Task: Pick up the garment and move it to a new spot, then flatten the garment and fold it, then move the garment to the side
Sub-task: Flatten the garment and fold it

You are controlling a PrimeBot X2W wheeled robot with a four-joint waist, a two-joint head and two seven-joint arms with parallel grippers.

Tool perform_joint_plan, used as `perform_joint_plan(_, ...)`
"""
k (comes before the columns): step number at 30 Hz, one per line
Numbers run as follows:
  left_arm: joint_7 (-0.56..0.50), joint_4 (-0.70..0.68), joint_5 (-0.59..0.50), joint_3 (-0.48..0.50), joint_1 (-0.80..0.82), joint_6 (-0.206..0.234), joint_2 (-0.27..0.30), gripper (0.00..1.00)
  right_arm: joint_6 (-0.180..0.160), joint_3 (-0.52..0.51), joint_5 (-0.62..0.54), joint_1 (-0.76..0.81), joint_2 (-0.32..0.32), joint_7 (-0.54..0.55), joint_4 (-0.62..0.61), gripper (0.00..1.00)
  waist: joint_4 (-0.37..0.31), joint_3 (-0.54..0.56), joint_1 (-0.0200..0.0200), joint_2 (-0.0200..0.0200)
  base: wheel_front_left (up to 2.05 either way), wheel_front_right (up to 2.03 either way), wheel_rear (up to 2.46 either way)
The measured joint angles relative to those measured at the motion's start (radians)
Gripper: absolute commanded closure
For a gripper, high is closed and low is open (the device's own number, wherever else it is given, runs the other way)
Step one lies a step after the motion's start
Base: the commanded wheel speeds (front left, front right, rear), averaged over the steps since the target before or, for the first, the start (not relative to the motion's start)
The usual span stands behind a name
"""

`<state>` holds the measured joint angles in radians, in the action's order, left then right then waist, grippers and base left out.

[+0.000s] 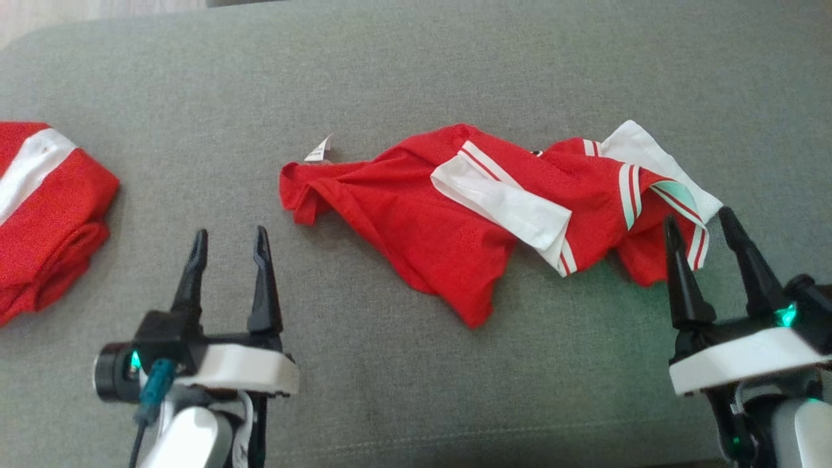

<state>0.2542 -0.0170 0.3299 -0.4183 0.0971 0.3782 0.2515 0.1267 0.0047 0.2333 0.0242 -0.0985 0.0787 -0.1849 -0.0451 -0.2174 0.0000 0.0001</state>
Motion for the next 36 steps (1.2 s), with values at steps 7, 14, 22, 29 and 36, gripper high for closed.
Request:
perform_joint_plan(7, 0.000, -0.002, -0.012, -0.009, -0.028, -0.013, -0.013, 0.00, 0.000, 0.000, -0.005, 0.016, 0.000, 0.011, -0.001, 0.00, 0.005, 0.014, 0.0000, 0.0000, 0.00, 0.00, 0.00)
perform_joint_plan(14, 0.000, 0.002, -0.023, -0.005, -0.028, -0.028, -0.023, 0.00, 0.000, 0.000, -0.005, 0.016, 0.000, 0.019, -0.007, 0.00, 0.005, 0.008, 0.0000, 0.0000, 0.00, 0.00, 0.00)
perform_joint_plan(22, -0.042, 0.060, -0.029, -0.086, -0.002, -0.105, -0.045, 0.00, 0.000, 0.002, -0.005, 0.015, 0.000, 0.019, -0.007, 0.00, 0.001, -0.012, 0.0000, 0.0000, 0.00, 0.00, 0.00)
perform_joint_plan(29, -0.104, 0.234, -0.004, -0.167, 0.111, -0.187, -0.121, 0.00, 0.000, 0.021, -0.004, 0.005, 0.000, 0.018, -0.009, 0.00, -0.020, -0.053, 0.0000, 0.0000, 0.00, 0.00, 0.00)
perform_joint_plan(36, -0.073, 0.418, 0.054, -0.165, 0.207, -0.221, -0.172, 0.01, 0.000, 0.022, 0.006, -0.017, 0.001, 0.007, 0.003, 0.00, -0.053, -0.084, 0.0000, 0.0000, 0.00, 0.00, 0.00)
